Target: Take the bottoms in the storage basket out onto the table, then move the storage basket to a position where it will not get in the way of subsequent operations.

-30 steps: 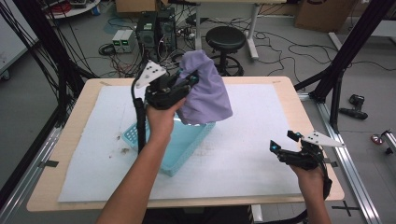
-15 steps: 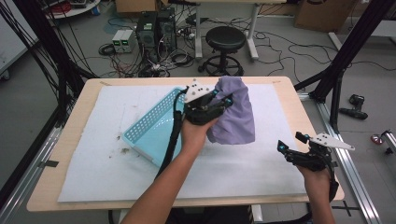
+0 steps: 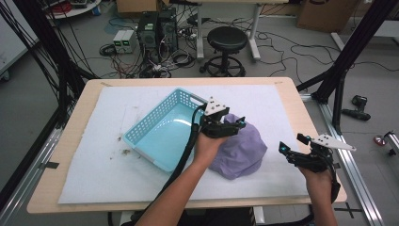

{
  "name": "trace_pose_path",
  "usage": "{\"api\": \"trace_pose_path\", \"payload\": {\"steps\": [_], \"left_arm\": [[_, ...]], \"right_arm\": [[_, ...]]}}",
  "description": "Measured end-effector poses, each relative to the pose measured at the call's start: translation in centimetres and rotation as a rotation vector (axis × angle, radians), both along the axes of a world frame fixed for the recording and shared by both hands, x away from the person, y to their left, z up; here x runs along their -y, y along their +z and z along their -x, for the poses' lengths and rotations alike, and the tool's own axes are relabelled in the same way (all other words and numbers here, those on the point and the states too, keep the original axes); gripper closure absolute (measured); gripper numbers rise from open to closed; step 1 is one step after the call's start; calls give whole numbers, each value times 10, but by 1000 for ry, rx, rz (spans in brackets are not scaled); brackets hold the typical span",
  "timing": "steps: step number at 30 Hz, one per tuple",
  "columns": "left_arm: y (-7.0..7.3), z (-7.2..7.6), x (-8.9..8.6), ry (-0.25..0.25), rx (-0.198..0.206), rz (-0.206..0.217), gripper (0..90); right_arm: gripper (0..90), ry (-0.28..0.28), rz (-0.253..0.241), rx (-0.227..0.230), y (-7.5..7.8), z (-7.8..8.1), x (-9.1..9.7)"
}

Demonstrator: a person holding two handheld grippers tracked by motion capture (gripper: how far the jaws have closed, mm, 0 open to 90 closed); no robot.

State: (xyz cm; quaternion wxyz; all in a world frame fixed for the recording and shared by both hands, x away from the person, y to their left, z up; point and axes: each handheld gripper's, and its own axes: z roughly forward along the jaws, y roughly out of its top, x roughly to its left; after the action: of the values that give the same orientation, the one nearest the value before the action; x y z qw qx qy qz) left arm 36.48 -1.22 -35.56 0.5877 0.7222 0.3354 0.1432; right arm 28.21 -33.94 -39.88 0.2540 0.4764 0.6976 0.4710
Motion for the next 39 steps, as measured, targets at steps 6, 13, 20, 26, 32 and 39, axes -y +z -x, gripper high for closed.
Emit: {"api": "trace_pose_path", "payload": {"steps": [6, 13, 20, 26, 32, 39], "left_arm": [[14, -2, -28, 27, 53, 29, 252], [17, -6, -70, 44, 66, 61, 229], [18, -2, -105, 87, 79, 76, 229], [19, -1, -132, 106, 91, 78, 229], [18, -3, -156, 94, 96, 49, 229], [12, -2, -196, 114, 98, 20, 232]], "right_arm": [[156, 1, 0, -2, -1, -3, -1], [156, -3, 5, -13, -2, -5, -2], [156, 2, 6, -4, -1, -4, -5], [156, 12, 13, -9, -1, -4, -8], [156, 20, 15, -17, -2, -6, -10], [156, 36, 20, -22, -4, -8, -11]]}}
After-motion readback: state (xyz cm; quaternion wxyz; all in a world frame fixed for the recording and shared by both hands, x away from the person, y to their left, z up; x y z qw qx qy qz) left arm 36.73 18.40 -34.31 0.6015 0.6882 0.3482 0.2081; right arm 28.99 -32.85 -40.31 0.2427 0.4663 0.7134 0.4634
